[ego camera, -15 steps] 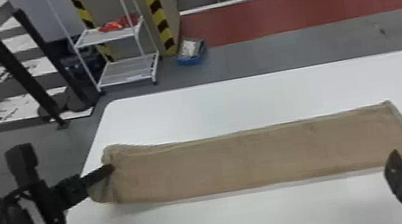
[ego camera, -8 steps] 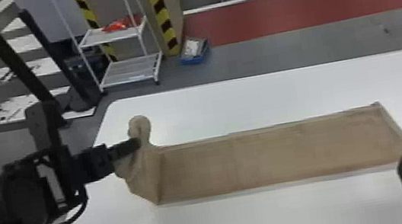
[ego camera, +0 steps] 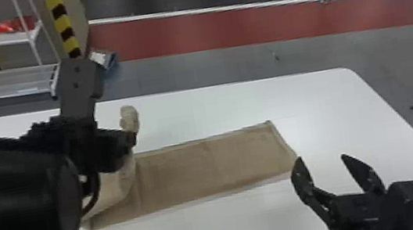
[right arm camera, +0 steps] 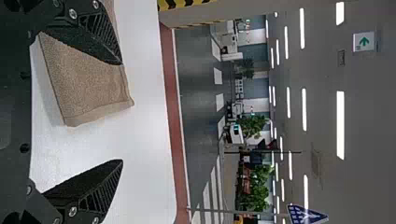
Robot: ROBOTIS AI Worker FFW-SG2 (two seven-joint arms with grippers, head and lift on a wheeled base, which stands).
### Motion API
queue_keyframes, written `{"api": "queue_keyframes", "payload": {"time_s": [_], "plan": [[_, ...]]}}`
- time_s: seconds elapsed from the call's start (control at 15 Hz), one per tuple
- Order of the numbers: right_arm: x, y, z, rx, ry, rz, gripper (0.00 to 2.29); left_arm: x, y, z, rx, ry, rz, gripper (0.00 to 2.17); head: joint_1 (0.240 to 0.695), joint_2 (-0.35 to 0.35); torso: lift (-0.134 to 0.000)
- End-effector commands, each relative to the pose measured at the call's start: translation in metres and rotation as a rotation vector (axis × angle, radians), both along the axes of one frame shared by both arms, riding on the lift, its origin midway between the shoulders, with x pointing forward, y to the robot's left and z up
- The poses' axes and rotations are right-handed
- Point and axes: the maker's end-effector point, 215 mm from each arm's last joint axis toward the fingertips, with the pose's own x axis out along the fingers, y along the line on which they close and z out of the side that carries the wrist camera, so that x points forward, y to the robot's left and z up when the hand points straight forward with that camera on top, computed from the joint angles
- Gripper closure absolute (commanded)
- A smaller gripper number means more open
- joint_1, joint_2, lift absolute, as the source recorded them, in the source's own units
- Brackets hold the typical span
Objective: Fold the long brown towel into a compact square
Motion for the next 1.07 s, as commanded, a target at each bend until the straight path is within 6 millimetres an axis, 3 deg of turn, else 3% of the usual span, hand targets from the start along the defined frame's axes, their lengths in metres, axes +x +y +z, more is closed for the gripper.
{"api": "queue_keyframes", "payload": {"time_s": [0.0, 0.13, 0.2, 0.27, 0.33, 0.4, 0.6, 0.8, 0.87, 1.0], "plan": [[0.001, -0.004, 0.000, -0.004, 0.000, -0.001, 0.15, 0.007, -0.038, -0.019, 0.080, -0.032, -0.055, 2.15, 0.695, -0.160, -0.122], [0.002, -0.005, -0.001, -0.004, 0.003, -0.002, 0.15, 0.030, -0.061, -0.022, 0.148, -0.138, -0.065, 2.11, 0.695, -0.197, -0.122], [0.003, -0.005, -0.001, -0.005, 0.002, -0.001, 0.15, 0.032, -0.068, -0.031, 0.159, -0.136, -0.076, 1.79, 0.695, -0.206, -0.122], [0.004, -0.005, -0.003, -0.005, 0.008, 0.001, 0.15, 0.030, -0.078, -0.034, 0.149, -0.138, -0.101, 1.17, 0.695, -0.217, -0.122], [0.005, -0.006, -0.007, -0.005, 0.017, 0.000, 0.15, 0.023, -0.090, -0.041, 0.146, -0.123, -0.132, 0.31, 0.695, -0.230, -0.122], [0.006, -0.006, -0.007, -0.005, 0.016, 0.001, 0.15, 0.017, -0.098, -0.046, 0.146, -0.115, -0.151, 0.11, 0.695, -0.254, -0.122], [0.009, -0.006, -0.009, -0.001, 0.019, 0.004, 0.15, 0.001, -0.113, -0.058, 0.148, -0.099, -0.187, 0.08, 0.695, -0.286, -0.122], [0.016, -0.004, -0.014, 0.002, 0.034, 0.009, 0.15, 0.006, -0.119, -0.050, 0.129, -0.137, -0.194, 0.08, 0.695, -0.307, -0.122], [0.020, -0.003, -0.014, 0.001, 0.038, 0.012, 0.15, 0.009, -0.114, -0.046, 0.113, -0.157, -0.177, 0.08, 0.695, -0.308, -0.122], [0.033, 0.006, -0.020, 0.007, 0.073, 0.039, 0.15, 0.023, -0.080, -0.028, 0.045, -0.244, -0.095, 0.08, 0.695, -0.304, -0.122]]}}
